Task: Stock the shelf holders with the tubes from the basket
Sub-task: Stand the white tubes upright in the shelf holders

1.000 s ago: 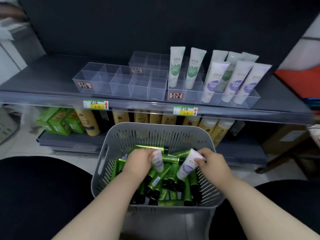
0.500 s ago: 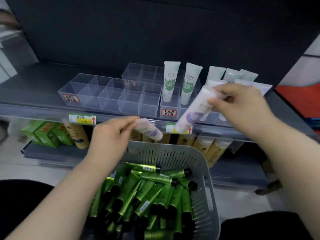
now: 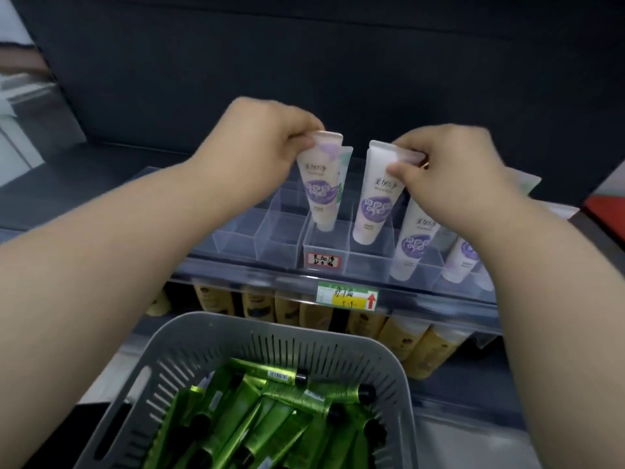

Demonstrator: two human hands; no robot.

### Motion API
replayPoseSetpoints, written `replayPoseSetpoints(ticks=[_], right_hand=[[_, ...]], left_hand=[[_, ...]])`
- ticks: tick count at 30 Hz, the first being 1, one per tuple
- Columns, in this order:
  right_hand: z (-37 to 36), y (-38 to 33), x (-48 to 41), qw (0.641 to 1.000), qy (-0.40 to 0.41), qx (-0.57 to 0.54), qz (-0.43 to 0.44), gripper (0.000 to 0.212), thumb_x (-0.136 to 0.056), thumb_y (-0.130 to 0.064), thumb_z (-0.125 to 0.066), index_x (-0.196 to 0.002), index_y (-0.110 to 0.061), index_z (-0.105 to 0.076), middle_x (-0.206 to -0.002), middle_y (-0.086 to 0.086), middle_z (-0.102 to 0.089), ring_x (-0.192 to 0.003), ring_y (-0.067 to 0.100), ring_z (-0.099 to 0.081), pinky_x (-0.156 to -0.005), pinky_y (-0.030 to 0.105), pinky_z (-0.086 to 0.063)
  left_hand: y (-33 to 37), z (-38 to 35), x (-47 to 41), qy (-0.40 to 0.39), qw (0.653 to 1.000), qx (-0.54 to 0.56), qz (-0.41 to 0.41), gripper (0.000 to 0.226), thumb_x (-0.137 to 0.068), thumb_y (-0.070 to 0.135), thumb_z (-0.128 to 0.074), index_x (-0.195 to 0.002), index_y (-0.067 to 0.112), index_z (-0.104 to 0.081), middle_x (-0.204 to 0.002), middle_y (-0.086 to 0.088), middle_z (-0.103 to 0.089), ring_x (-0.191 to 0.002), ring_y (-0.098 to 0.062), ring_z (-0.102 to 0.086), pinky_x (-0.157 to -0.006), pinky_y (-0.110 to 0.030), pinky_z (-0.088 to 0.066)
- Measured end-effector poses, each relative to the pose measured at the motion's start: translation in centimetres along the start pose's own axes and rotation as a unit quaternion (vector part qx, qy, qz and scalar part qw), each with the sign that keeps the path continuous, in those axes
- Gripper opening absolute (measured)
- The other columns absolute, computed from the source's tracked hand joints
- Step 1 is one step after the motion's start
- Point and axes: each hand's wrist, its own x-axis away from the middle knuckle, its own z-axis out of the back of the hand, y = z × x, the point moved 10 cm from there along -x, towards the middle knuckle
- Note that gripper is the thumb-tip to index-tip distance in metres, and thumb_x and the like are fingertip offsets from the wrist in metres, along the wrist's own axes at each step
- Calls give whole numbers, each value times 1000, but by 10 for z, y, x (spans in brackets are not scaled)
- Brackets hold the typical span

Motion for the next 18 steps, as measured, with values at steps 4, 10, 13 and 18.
replayPoseSetpoints(ticks=[4,10,13,18], right_hand=[[-14,13,-7,999,-28,20,-18,19,-88,-25,-61,-106,-26,-67,-99,4,-66,-94,25,-60,-82,33,-49],[-50,23,-1,992,-103,67,-28,18,-91,-23,-58,-106,-19,-66,-100,9,-64,-93,29,-59,-76,33,-50],[-50,24,-1,992,-98,75,-28,18,-91,-22,-56,-107,-19,-64,-100,9,-63,-91,29,-58,-74,32,-50],[-45,25,-2,994,-80,57,-38,31,-91,-18,-52,-120,-27,-60,-111,8,-62,-99,29,-58,-81,35,-52]], left_hand=[[2,-34,-17,-73,997,-2,-4,25,-94,19,-52,-114,19,-67,-107,-1,-69,-101,-17,-61,-90,-25,-44],[-16,-79,-13,-170,985,10,41,24,-92,16,-54,-111,20,-68,-109,3,-68,-100,-13,-59,-85,-20,-42],[-20,-85,-9,-171,984,22,49,25,-92,17,-54,-114,22,-66,-111,3,-67,-100,-12,-59,-84,-19,-41],[-15,-82,-8,-166,984,38,45,32,-92,18,-55,-124,22,-59,-119,2,-64,-106,-12,-58,-91,-20,-42]])
